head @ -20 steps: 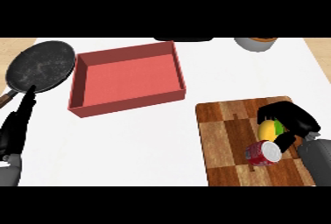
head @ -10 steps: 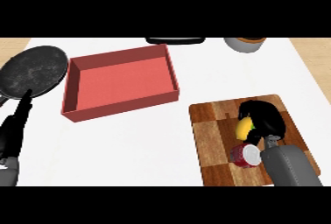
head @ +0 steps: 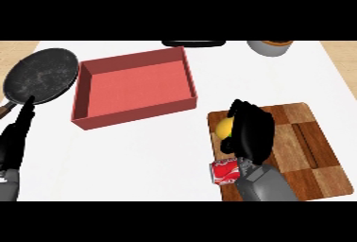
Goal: Pick the lemon from the cutting board and place it in the cardboard box
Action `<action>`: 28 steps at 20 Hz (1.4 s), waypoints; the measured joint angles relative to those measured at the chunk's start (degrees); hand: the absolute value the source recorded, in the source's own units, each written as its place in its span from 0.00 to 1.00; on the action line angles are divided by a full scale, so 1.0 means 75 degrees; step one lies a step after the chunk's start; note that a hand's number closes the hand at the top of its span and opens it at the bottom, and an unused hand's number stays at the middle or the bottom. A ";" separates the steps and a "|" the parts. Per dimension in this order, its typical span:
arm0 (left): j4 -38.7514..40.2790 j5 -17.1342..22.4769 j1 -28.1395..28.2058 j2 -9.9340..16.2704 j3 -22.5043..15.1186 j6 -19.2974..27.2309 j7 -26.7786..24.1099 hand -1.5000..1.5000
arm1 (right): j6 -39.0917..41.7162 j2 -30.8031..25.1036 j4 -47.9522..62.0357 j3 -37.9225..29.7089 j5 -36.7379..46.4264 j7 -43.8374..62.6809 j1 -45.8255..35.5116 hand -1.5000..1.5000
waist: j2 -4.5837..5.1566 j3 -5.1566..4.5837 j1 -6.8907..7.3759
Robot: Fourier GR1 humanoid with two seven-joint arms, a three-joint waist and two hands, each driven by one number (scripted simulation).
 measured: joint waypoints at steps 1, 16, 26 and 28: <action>-0.0025 -0.0025 -0.0024 -0.0040 -0.0046 0.0009 0.0026 0.50 | 0.0076 0.0033 -0.0230 0.0382 0.0192 0.0392 -0.0160 1.00 | 0.0013 0.0007 0.0036; 0.0102 -0.0236 -0.0566 -0.0242 -0.0232 -0.0060 0.0021 0.50 | -0.0099 0.0081 0.0860 0.1558 -0.1461 0.2045 -0.4344 1.00 | 0.0211 0.0039 0.0494; 0.0051 -0.0272 -0.0729 -0.0270 -0.0324 -0.0195 -0.0010 0.50 | -0.1703 0.0098 0.3438 0.0178 -0.2739 0.1629 -0.6014 1.00 | 0.0313 0.0039 0.0797; 0.0132 -0.0307 -0.0771 -0.0350 -0.0355 -0.0145 -0.0055 0.50 | -0.2128 0.0104 0.4027 -0.0015 -0.3015 0.1439 -0.6246 1.00 | 0.0338 0.0037 0.0814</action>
